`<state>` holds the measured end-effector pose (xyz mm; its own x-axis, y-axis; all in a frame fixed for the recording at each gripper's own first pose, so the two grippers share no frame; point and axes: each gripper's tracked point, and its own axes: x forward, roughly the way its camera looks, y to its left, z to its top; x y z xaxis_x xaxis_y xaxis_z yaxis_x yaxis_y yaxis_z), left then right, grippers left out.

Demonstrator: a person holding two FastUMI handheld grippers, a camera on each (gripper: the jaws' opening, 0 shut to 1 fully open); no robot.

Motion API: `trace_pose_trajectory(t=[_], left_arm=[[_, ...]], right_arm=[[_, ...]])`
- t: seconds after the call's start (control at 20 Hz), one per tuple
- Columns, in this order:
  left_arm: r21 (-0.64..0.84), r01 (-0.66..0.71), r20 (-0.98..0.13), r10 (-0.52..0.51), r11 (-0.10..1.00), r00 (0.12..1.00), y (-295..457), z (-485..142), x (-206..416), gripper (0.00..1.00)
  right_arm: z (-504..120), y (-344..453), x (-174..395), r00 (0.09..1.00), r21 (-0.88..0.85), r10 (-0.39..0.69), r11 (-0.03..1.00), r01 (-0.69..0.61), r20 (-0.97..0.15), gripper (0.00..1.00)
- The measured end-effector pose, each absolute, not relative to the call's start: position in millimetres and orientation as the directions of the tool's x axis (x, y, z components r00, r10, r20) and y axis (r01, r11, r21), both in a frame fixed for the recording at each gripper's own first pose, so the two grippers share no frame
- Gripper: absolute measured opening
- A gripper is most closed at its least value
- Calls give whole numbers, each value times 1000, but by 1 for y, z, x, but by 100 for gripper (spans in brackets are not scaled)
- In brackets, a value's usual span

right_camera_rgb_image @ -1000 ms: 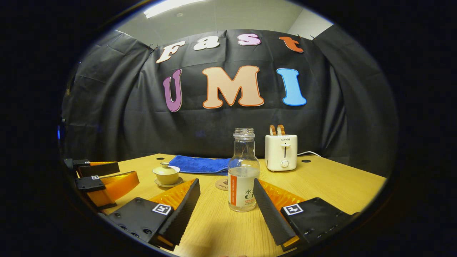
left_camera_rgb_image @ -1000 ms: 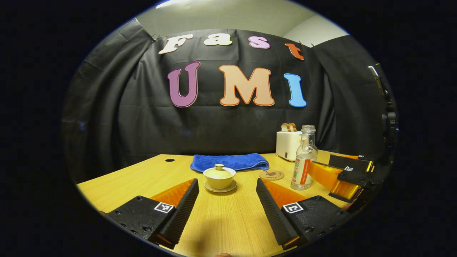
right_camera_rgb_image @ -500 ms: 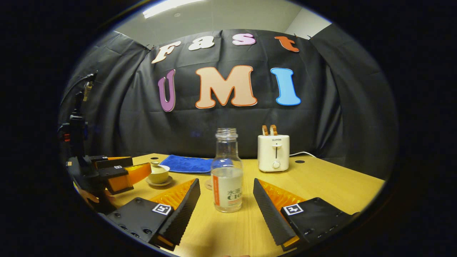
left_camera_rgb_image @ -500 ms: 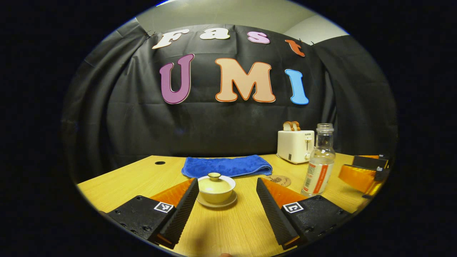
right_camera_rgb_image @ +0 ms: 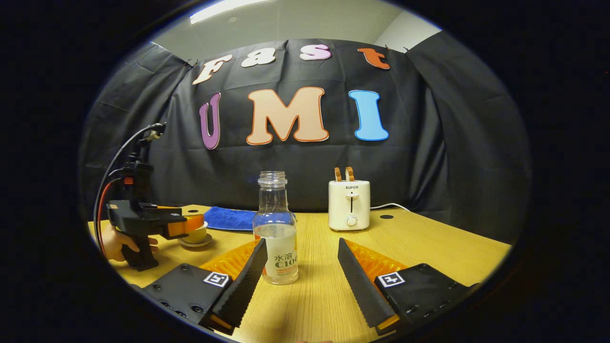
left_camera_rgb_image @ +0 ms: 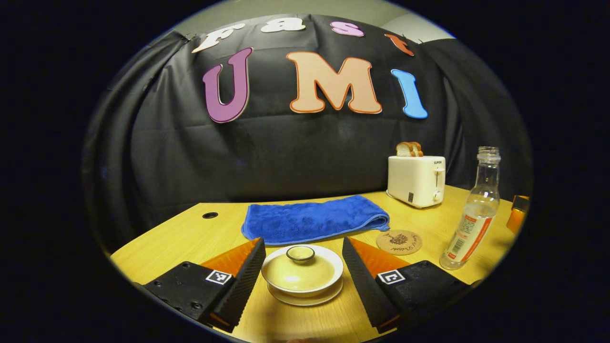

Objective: Open the teacup lid with one hand, grasp the water bottle and pour water into the teacup with the other hand; after pouring, place the water bottle on the coaster and then close the teacup lid.

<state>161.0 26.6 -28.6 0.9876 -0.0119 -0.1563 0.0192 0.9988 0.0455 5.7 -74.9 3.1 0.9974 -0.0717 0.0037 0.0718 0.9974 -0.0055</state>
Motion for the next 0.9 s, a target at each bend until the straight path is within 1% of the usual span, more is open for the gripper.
trace_pose_trajectory(t=[0.2,0.25,0.3,0.35,0.5,0.6,0.65,0.7,0.75,0.8,0.85,0.9], left_arm=[[38,-9,-185,16,999,983,33,-33,171,94],[36,-7,-196,14,999,980,33,-35,172,94],[33,-7,-207,14,999,978,33,-36,171,94],[34,-3,-207,10,999,978,32,-36,171,94],[31,13,-203,-7,999,979,30,-35,172,94],[34,23,-213,-15,999,977,27,-36,173,85],[40,18,-217,-8,999,976,28,-37,173,76],[44,14,-220,-4,999,976,29,-37,172,73],[44,10,-215,-1,999,977,30,-36,172,67],[43,6,-207,3,999,978,31,-34,173,64],[40,5,-200,3,999,980,31,-33,173,56],[38,10,-199,-2,999,980,30,-33,174,50]], right_arm=[[4,-74,5,998,-6,-67,998,67,4,95],[4,-74,5,998,-6,-67,998,67,4,96],[4,-75,5,998,-6,-68,998,68,4,95],[4,-75,5,998,-6,-69,998,69,4,96],[3,-75,6,998,-6,-69,998,69,4,96],[3,-75,5,998,-5,-68,998,68,4,96],[4,-75,5,998,-6,-68,998,68,5,96],[4,-75,5,998,-6,-67,998,67,4,96],[4,-75,5,998,-6,-68,998,68,4,98],[4,-76,5,998,-6,-68,998,68,4,98],[5,-76,5,998,-5,-69,998,69,4,98],[4,-77,4,997,-6,-71,997,71,4,96]])
